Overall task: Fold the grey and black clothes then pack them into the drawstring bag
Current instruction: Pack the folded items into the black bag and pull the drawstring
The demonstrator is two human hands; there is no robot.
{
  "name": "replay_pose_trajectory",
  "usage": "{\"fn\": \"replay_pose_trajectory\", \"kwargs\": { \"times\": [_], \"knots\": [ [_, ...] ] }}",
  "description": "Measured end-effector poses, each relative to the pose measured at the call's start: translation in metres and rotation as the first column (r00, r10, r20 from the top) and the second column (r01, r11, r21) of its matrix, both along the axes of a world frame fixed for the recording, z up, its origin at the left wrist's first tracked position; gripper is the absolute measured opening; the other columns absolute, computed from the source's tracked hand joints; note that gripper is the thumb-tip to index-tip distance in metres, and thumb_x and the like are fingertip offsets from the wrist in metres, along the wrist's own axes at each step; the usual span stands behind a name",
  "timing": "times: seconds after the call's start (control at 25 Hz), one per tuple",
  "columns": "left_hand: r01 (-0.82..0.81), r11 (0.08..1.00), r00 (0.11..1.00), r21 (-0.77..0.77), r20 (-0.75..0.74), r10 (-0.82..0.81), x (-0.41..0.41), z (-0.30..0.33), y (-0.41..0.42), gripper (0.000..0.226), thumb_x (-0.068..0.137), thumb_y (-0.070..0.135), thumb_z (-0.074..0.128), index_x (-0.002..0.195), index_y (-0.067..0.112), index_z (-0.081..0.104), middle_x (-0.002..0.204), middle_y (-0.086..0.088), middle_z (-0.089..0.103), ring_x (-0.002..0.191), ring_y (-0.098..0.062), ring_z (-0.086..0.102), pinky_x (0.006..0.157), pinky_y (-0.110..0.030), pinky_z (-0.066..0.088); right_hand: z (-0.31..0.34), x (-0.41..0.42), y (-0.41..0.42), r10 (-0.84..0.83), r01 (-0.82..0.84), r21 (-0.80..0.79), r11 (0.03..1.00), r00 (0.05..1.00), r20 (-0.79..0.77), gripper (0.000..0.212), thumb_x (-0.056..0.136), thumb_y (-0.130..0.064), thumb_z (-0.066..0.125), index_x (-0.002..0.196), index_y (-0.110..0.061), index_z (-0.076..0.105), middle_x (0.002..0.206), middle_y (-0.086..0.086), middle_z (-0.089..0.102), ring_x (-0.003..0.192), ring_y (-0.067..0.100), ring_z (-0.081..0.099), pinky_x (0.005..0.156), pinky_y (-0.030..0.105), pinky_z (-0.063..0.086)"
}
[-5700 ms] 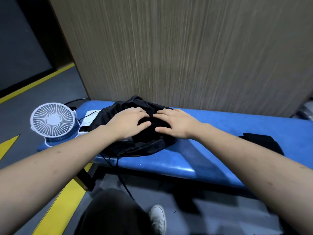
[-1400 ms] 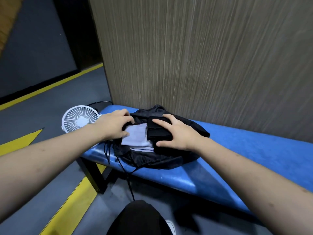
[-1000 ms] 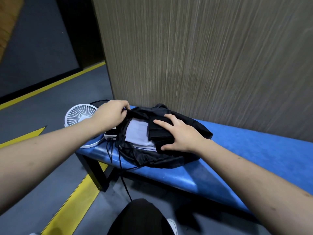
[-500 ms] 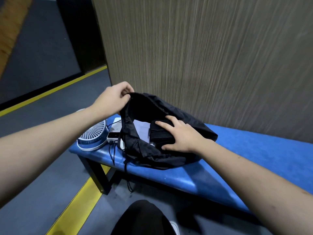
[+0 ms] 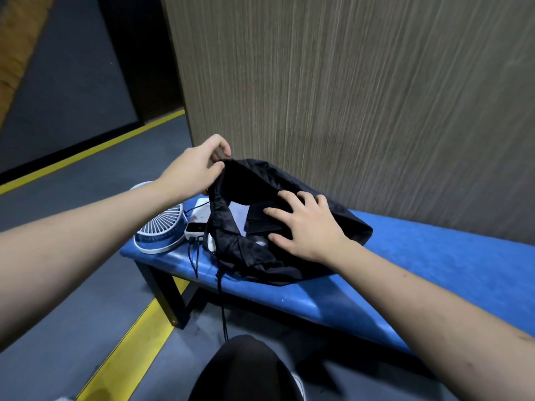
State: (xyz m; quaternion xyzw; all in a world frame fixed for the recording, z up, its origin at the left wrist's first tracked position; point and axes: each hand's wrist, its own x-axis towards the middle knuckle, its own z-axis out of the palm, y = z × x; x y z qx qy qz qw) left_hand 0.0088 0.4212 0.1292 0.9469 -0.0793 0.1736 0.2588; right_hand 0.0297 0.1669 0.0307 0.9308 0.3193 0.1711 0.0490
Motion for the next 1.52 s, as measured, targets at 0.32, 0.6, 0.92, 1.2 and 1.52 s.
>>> {"fn": "replay_pose_trajectory", "kwargs": {
  "times": [0.32,0.6,0.92,1.2,1.52],
  "knots": [
    [-0.014,1.0,1.0,-0.002,-0.005,0.014,0.0,0.001,0.002,0.016,0.099,0.013,0.047,0.105,0.028,0.049,0.097,-0.002,0.062,0.058,-0.023,0.065,0.048,-0.027,0.051,-0.019,-0.038,-0.002,0.446,-0.444,-0.05,0.895,0.888,0.111,0.025,0.093,-0.04,0.051,0.091,-0.021,0.066,0.086,0.0,0.054,0.079,0.023,0.053,0.067,0.036,0.038],
    [-0.004,1.0,1.0,-0.001,0.004,0.004,-0.004,-0.005,-0.002,0.014,0.099,0.015,0.049,0.103,0.027,0.052,0.094,0.003,0.063,0.062,-0.018,0.062,0.057,-0.031,0.05,-0.03,-0.031,-0.014,0.245,-0.25,-0.02,0.968,0.961,-0.128,0.024,0.088,-0.039,0.064,0.097,-0.019,0.072,0.094,0.003,0.058,0.086,0.027,0.058,0.073,0.038,0.044],
    [0.008,1.0,1.0,-0.007,0.022,-0.008,-0.006,-0.005,-0.002,0.01,0.097,0.019,0.053,0.103,0.026,0.052,0.092,0.008,0.062,0.069,-0.005,0.057,0.066,-0.034,0.048,-0.02,-0.037,-0.016,0.23,-0.224,0.054,0.973,0.953,-0.197,0.01,0.089,-0.028,0.061,0.09,-0.018,0.064,0.09,0.004,0.065,0.089,0.03,0.06,0.074,0.036,0.04],
    [-0.034,0.999,0.999,0.013,0.007,0.034,-0.008,-0.011,-0.004,0.006,0.097,0.028,0.055,0.102,0.029,0.051,0.088,0.012,0.061,0.084,-0.015,0.06,0.078,-0.042,0.051,0.031,-0.041,-0.021,0.316,-0.304,0.183,0.935,0.948,-0.04,0.013,0.096,-0.037,0.053,0.105,-0.027,0.056,0.097,-0.005,0.064,0.086,0.026,0.065,0.063,0.039,0.05],
    [-0.124,0.991,0.992,-0.04,0.016,0.125,-0.015,0.0,-0.011,0.004,0.098,0.031,0.052,0.102,0.032,0.052,0.089,0.011,0.062,0.086,-0.018,0.061,0.073,-0.037,0.047,0.073,-0.035,-0.025,0.3,-0.351,0.267,0.898,0.93,0.214,0.02,0.092,-0.036,0.048,0.097,-0.023,0.064,0.09,-0.008,0.065,0.081,0.02,0.066,0.056,0.036,0.051]
  ]
}}
